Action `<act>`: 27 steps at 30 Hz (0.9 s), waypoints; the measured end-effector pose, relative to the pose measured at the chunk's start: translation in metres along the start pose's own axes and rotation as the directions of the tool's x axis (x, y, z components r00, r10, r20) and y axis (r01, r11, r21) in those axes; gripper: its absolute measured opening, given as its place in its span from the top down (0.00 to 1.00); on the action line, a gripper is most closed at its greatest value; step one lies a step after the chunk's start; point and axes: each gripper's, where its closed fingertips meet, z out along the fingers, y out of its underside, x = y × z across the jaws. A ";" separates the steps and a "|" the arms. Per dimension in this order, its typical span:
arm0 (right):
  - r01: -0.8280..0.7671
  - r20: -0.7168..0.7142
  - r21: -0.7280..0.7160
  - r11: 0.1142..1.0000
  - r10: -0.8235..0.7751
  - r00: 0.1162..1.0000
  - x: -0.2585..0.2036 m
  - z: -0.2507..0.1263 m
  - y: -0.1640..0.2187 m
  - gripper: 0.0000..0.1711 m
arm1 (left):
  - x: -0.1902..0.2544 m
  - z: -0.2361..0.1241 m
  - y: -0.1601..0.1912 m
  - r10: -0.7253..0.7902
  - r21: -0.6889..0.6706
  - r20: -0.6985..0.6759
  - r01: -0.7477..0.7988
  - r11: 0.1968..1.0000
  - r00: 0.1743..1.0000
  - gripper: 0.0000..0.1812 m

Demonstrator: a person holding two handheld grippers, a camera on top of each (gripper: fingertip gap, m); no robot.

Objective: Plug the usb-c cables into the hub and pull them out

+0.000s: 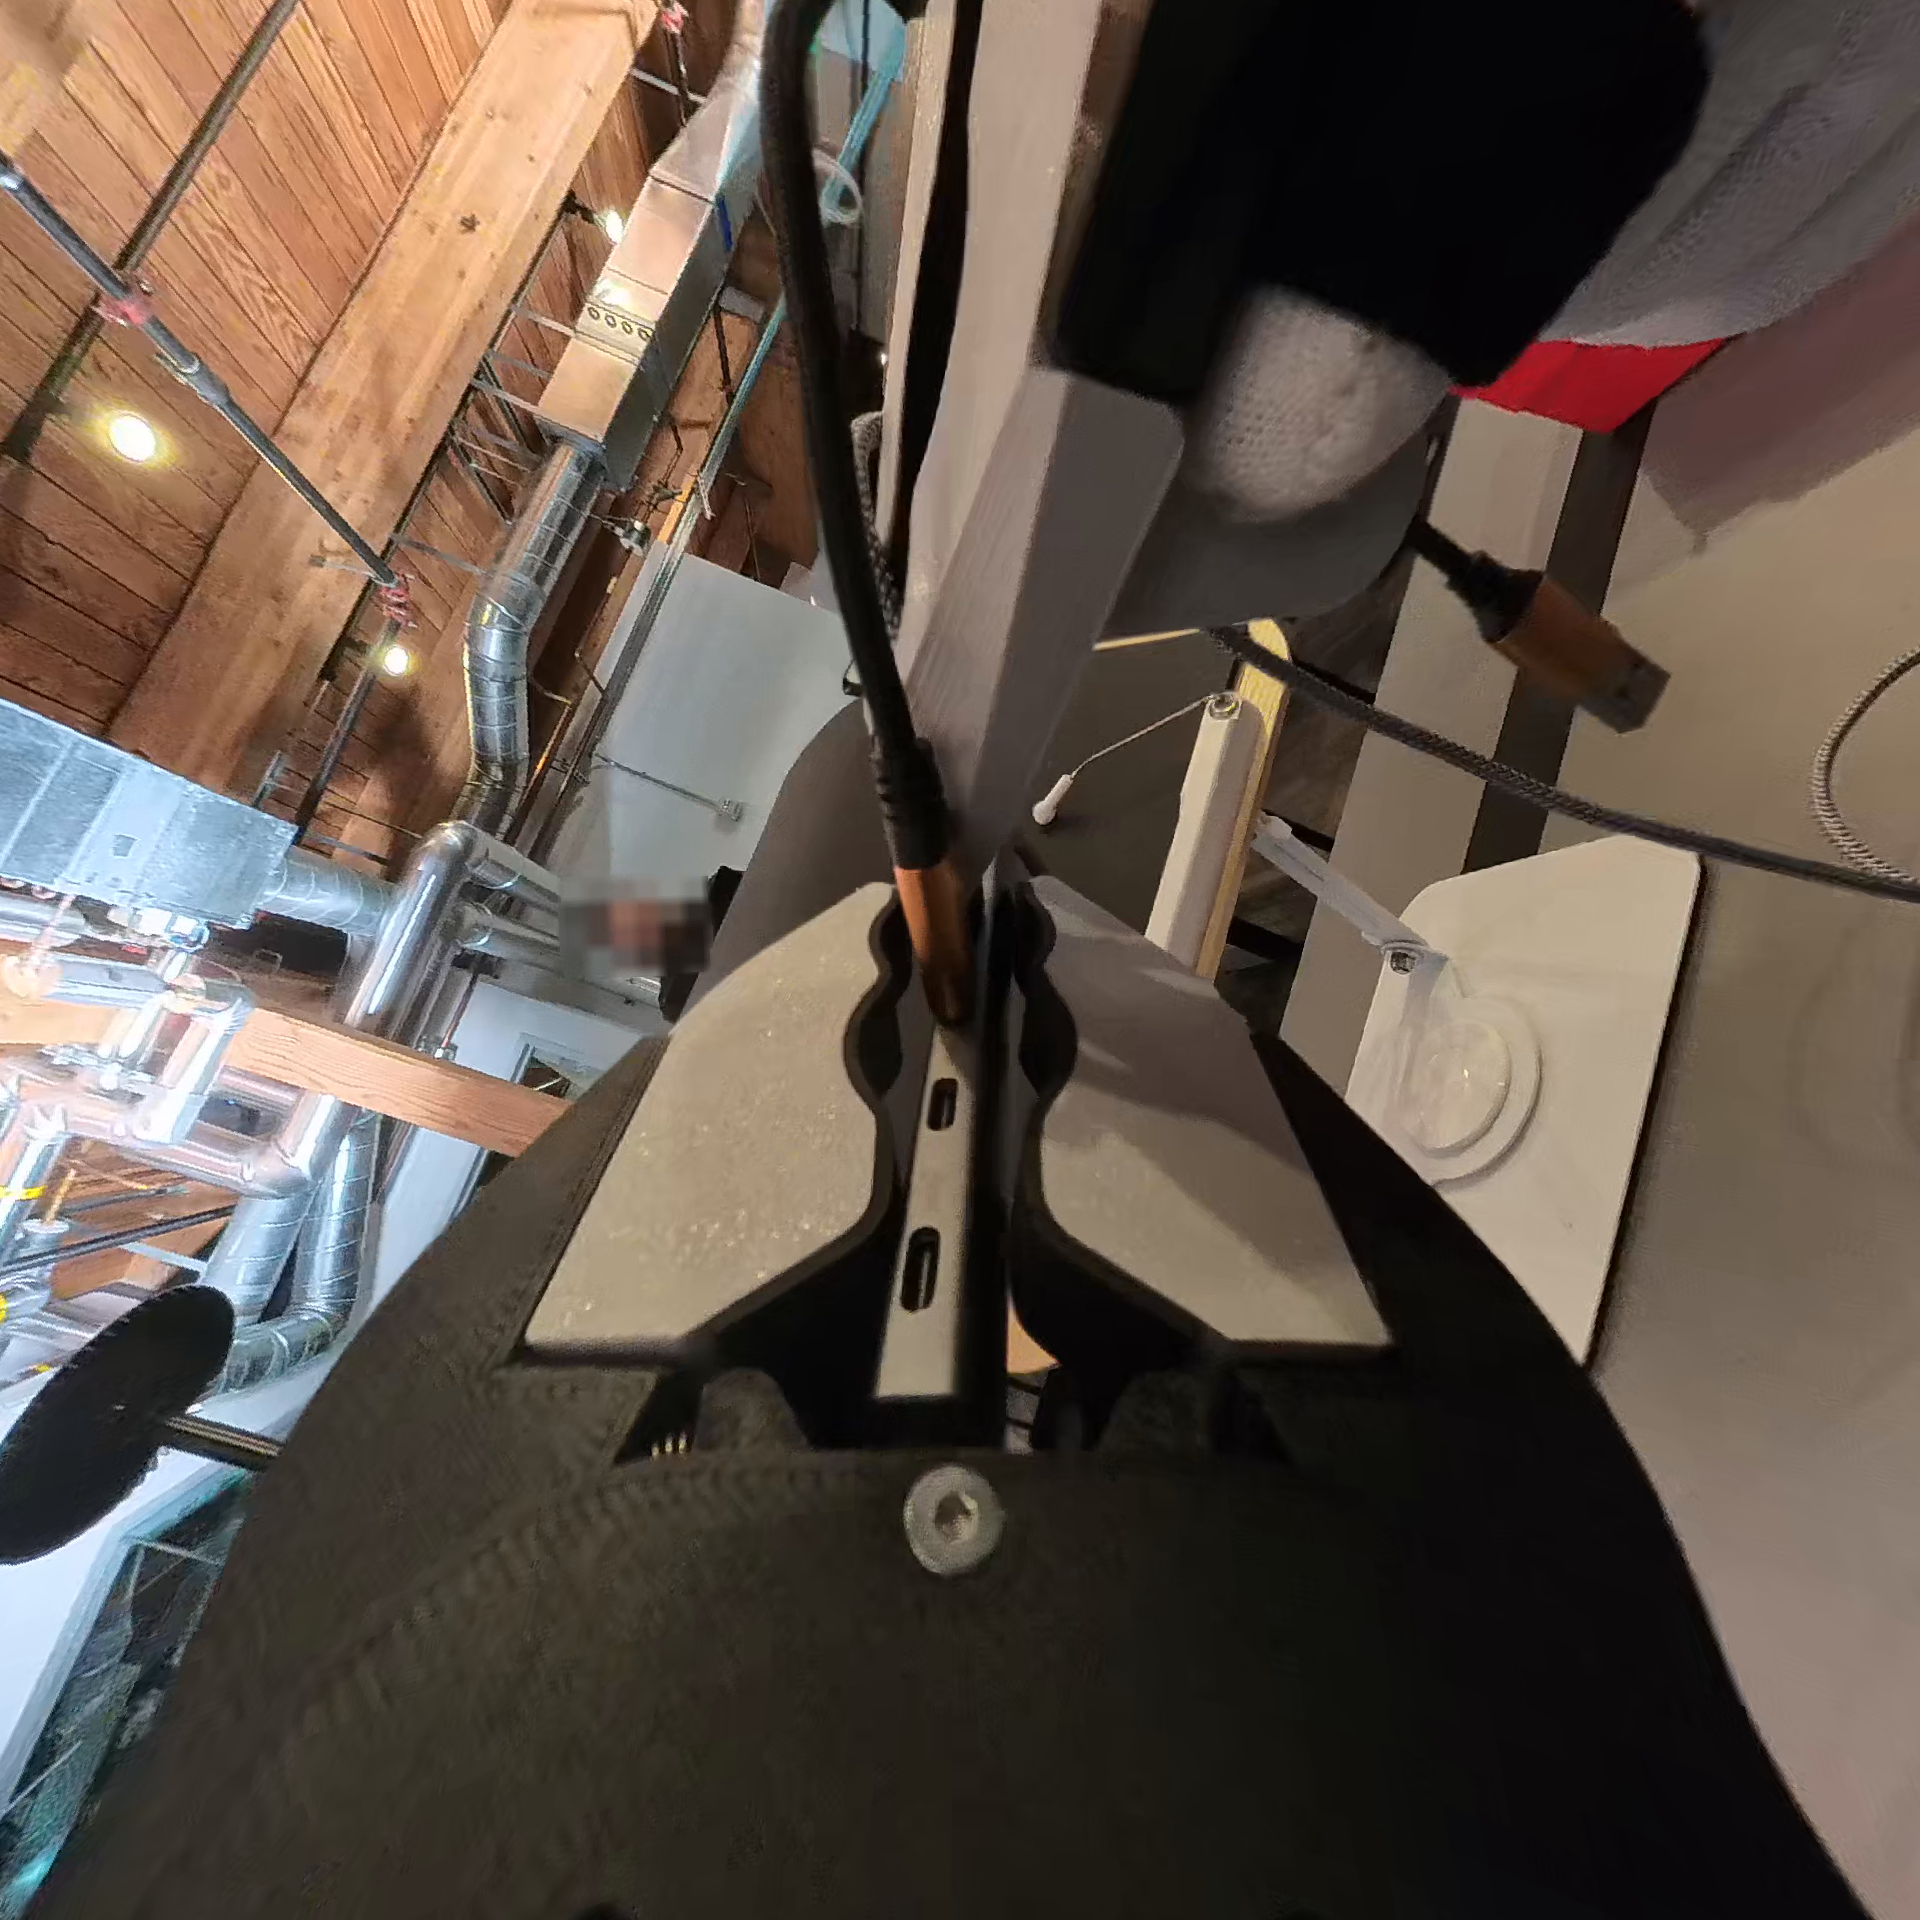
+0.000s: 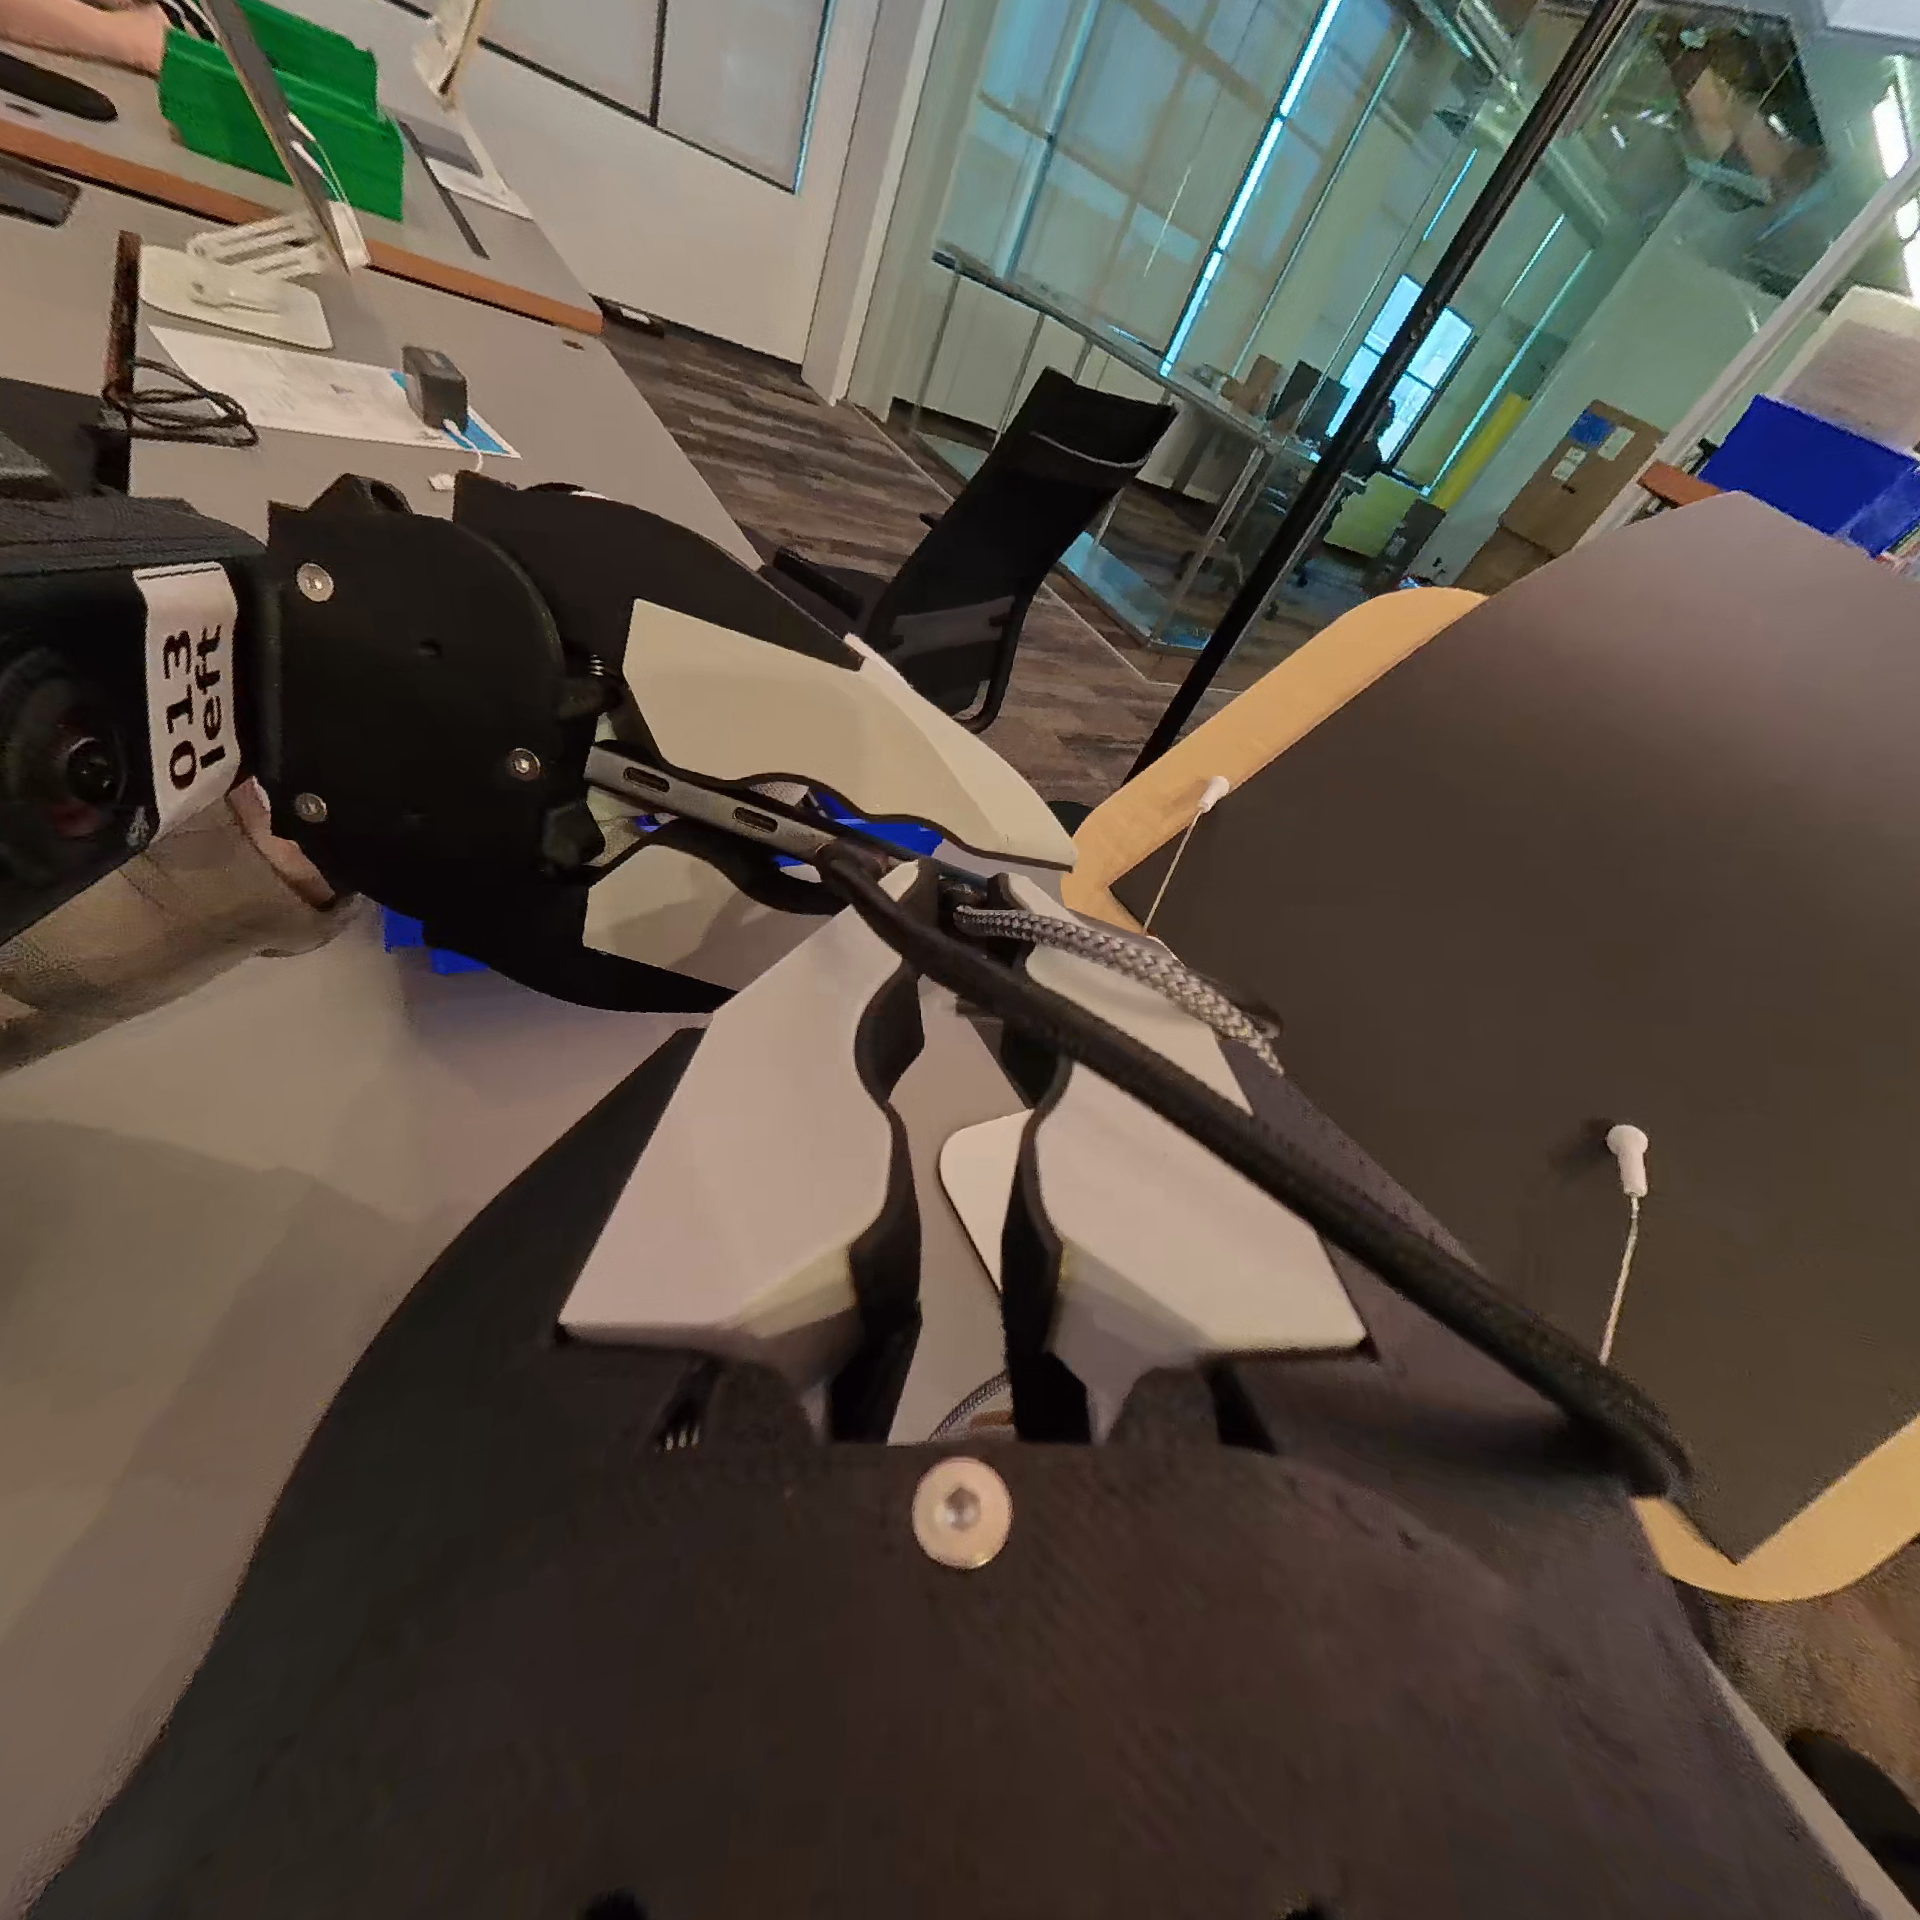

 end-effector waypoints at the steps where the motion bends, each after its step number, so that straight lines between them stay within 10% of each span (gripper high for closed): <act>1: 0.006 -0.004 0.004 1.000 -0.006 1.000 0.000 -0.001 -0.002 0.97 | -0.001 0.000 -0.001 -0.005 0.005 0.007 0.005 1.000 1.000 0.90; 27: 0.020 0.064 -0.032 0.999 -0.018 0.998 -0.009 -0.010 -0.003 0.96 | -0.007 -0.006 -0.003 0.150 -0.022 0.059 -0.149 0.989 0.987 0.91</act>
